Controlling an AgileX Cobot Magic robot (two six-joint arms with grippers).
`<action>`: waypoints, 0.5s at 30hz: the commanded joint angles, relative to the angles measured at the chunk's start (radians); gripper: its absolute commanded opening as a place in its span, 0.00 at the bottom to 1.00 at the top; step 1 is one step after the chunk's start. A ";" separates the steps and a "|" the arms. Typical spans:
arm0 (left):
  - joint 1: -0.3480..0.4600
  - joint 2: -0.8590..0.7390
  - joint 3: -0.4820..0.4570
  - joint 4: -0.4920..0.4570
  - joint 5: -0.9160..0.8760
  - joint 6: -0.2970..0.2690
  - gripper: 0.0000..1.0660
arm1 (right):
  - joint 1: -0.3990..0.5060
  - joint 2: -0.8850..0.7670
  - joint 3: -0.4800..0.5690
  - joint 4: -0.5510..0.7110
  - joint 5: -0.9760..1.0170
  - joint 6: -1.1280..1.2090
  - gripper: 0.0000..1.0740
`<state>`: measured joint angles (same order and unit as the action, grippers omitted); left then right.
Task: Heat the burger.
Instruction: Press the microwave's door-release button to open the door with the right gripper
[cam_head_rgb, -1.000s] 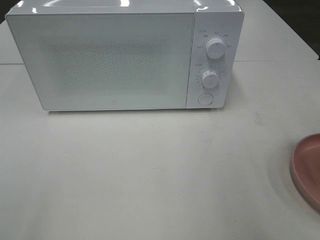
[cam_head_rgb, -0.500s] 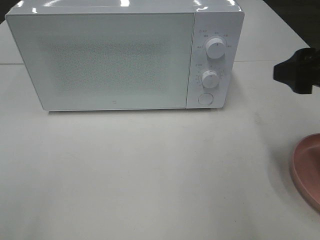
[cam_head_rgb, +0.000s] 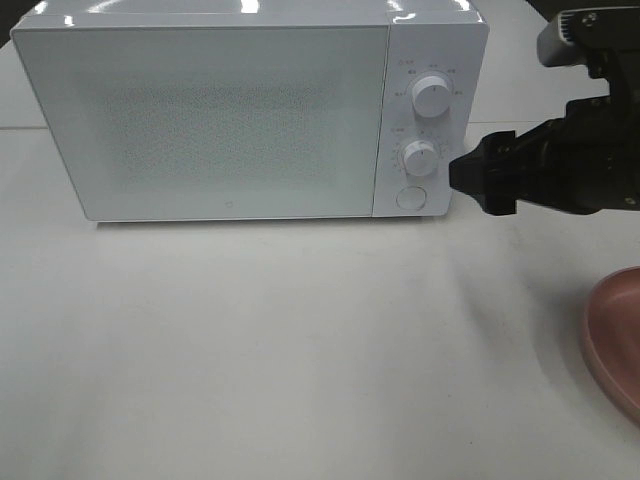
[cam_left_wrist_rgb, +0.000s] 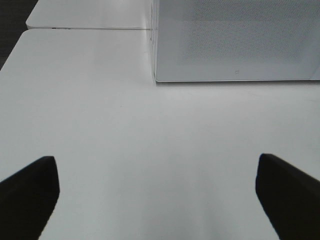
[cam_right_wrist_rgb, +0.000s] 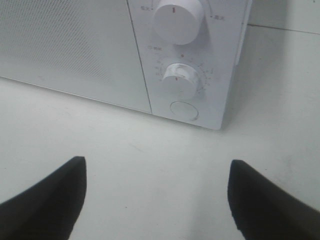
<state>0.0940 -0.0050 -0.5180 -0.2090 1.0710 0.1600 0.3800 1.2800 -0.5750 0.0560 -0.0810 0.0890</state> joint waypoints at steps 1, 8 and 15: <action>0.003 -0.016 0.002 -0.010 0.002 -0.005 0.94 | 0.033 0.049 -0.004 0.029 -0.062 0.003 0.71; 0.003 -0.016 0.002 -0.010 0.002 -0.005 0.94 | 0.095 0.152 -0.002 0.161 -0.168 -0.103 0.71; 0.003 -0.016 0.002 -0.010 0.002 -0.005 0.94 | 0.208 0.221 0.096 0.424 -0.479 -0.277 0.71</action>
<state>0.0940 -0.0050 -0.5180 -0.2090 1.0710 0.1600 0.5520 1.4890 -0.5110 0.3760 -0.4350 -0.1090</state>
